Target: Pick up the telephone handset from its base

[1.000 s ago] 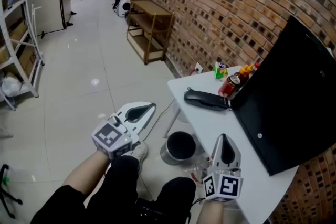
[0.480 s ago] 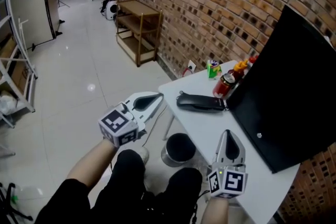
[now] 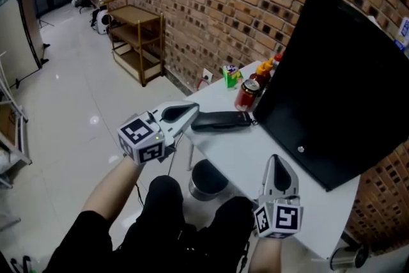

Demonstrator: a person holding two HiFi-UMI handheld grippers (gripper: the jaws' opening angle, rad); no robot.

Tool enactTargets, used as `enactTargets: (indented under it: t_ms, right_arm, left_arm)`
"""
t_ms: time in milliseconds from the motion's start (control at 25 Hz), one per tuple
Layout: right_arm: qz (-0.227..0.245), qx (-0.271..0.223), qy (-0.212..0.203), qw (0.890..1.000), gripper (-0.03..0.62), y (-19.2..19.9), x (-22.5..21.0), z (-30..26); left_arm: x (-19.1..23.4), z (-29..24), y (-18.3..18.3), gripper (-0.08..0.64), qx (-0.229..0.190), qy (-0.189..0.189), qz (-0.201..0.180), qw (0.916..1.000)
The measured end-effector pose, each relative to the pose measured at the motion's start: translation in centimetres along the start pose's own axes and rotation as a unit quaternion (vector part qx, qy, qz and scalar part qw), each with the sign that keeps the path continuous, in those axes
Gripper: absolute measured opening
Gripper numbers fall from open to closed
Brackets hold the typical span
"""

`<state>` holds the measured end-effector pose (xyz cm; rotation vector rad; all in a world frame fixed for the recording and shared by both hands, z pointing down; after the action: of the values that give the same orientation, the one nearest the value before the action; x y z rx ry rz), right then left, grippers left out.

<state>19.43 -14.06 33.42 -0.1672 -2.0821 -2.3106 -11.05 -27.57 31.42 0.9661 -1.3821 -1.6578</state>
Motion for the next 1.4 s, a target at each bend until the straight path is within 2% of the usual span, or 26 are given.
enactTargets:
  t_ms: [320, 520, 680, 720, 800, 840, 960, 1000, 1040, 1160, 1200, 1280, 1400]
  right_arm:
    - [0.001, -0.008, 0.041, 0.999, 0.009, -0.2, -0.9, 1.1]
    - [0.004, -0.003, 0.043, 0.999, 0.009, -0.2, -0.6, 0.7]
    - [0.0, -0.004, 0.049, 0.999, 0.011, -0.2, 0.1, 0.8]
    - [-0.003, 0.0, 0.052, 0.999, 0.011, -0.2, 0.2, 1.0]
    - [-0.009, 0.001, 0.059, 0.998, 0.011, -0.1, 0.2, 1.2]
    - [-0.009, 0.001, 0.06, 0.998, 0.011, 0.1, 0.2, 1.3]
    - [-0.006, 0.004, 0.062, 0.998, 0.011, 0.4, 0.1, 1.6]
    - [-0.008, 0.003, 0.063, 0.998, 0.011, 0.4, 0.0, 1.6]
    - [-0.008, 0.004, 0.063, 0.998, 0.011, 0.5, -0.1, 1.6]
    - [-0.018, 0.003, 0.065, 0.998, 0.011, 0.7, -0.2, 1.8]
    - [-0.021, 0.003, 0.065, 0.998, 0.011, 0.8, -0.3, 1.9]
    - [-0.021, 0.003, 0.061, 0.998, 0.011, 1.0, -0.5, 2.0]
    - [-0.028, 0.005, 0.061, 0.998, 0.011, 1.3, -0.8, 2.0]
  left_arm:
    - [1.8, -3.1, 0.0, 0.002, 0.017, 0.071, -0.003, 0.9973]
    - [3.0, -3.8, 0.4, 0.002, 0.024, 0.087, -0.006, 0.9959]
    - [4.2, -5.0, 0.6, 0.002, 0.062, 0.119, -0.005, 0.9909]
    - [4.5, -5.6, 0.8, 0.036, 0.081, 0.135, 0.004, 0.9876]
    - [4.9, -7.0, 1.1, 0.202, 0.128, 0.171, 0.028, 0.9765]
    - [5.1, -7.7, 1.2, 0.23, 0.151, 0.188, 0.038, 0.9697]
    - [5.3, -10.0, 2.0, 0.26, 0.22, 0.224, 0.041, 0.9483]
    - [5.2, -10.7, 2.3, 0.291, 0.243, 0.232, 0.038, 0.9413]
    - [5.1, -11.3, 2.6, 0.302, 0.259, 0.234, 0.034, 0.9364]
    - [4.9, -12.5, 3.5, 0.303, 0.283, 0.222, 0.034, 0.9323]
    - [4.9, -12.8, 3.8, 0.324, 0.292, 0.221, 0.04, 0.9295]
    - [4.7, -13.5, 4.4, 0.334, 0.317, 0.23, 0.052, 0.9187]
    - [4.1, -14.1, 4.9, 0.334, 0.358, 0.24, 0.035, 0.9017]
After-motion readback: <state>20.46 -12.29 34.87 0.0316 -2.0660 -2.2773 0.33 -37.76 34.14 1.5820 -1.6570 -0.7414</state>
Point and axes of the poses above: the fingertips, and each gripper's own axes: z backward along the fingers, x to its left, y out of its underside, the point moved 10 cm from there along z, backward along the fingers, and after that the axes turned 11 degrees about y, right-handed, at the moved point
